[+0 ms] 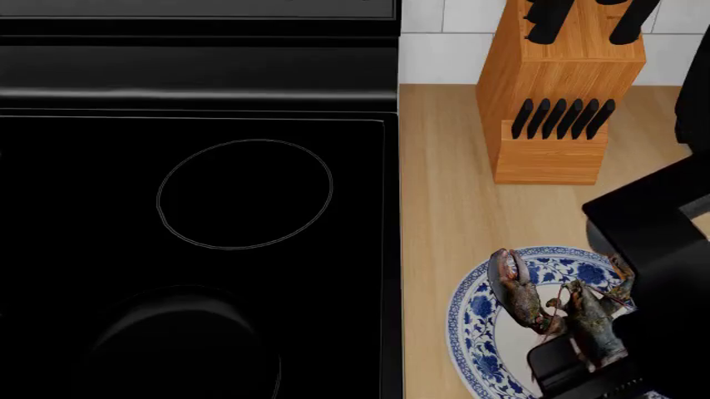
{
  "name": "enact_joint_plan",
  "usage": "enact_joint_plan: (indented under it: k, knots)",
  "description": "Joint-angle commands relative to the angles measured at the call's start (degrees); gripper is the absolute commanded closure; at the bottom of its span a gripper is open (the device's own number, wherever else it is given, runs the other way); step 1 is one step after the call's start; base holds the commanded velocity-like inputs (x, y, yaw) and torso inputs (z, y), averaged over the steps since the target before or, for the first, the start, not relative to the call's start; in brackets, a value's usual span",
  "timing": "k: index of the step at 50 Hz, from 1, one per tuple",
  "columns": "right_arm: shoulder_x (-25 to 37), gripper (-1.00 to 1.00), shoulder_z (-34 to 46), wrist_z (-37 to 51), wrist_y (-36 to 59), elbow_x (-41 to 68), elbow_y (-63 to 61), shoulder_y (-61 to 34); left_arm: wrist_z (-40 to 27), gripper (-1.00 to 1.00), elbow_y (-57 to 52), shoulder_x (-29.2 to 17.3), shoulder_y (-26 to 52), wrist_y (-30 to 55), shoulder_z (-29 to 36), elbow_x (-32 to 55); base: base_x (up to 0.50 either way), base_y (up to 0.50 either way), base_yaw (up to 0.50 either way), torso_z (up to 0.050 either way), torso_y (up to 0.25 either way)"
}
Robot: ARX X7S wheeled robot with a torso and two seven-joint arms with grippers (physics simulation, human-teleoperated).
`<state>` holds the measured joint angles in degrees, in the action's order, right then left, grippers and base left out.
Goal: Pick the lobster from the plate and place it in the pan.
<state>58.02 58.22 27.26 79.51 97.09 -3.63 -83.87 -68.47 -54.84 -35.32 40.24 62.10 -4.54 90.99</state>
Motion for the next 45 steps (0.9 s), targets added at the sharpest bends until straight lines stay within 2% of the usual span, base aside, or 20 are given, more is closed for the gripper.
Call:
enact_joint_plan:
  k: [1,6,7,24,37,45]
  knots:
    - [-0.2,-1.00,0.8,-0.8,0.0,-0.8,-0.1,0.2,0.3,-1.00,0.0,-0.2,-0.4,-0.4,-0.1,-0.4,0.00,0.00,0.00,0.000,0.000]
    - [-0.3,-1.00,1.2,-0.9,0.3,-1.1,-0.1,-0.1,0.0,-1.00,0.0,-0.4,-0.3,-0.6,0.0,-0.1,0.00,0.00,0.00,0.000,0.000]
    - [-0.3,1.00,1.2,-0.9,0.3,-1.1,0.0,-0.2,0.0,-1.00,-0.1,-0.4,-0.3,-0.6,0.1,-0.1,0.00,0.00,0.00,0.000,0.000]
    - [0.2,1.00,1.0,0.4,2.2,1.7,-0.8,-3.6,-0.2,-1.00,0.1,-0.7,-0.2,-0.9,0.5,-0.3,0.00,0.00,0.00,0.000,0.000]
    - [-0.2,1.00,0.3,4.3,7.1,8.1,1.2,-14.6,-0.2,-1.00,-0.1,-0.9,-0.1,-1.2,0.7,-0.2,0.00,0.00,0.00,0.000,0.000]
    - [-3.3,1.00,1.5,4.9,8.8,11.1,3.7,-21.9,0.0,-1.00,0.0,-1.4,-0.3,-1.4,0.5,-0.5,0.00,0.00,0.00,0.000,0.000]
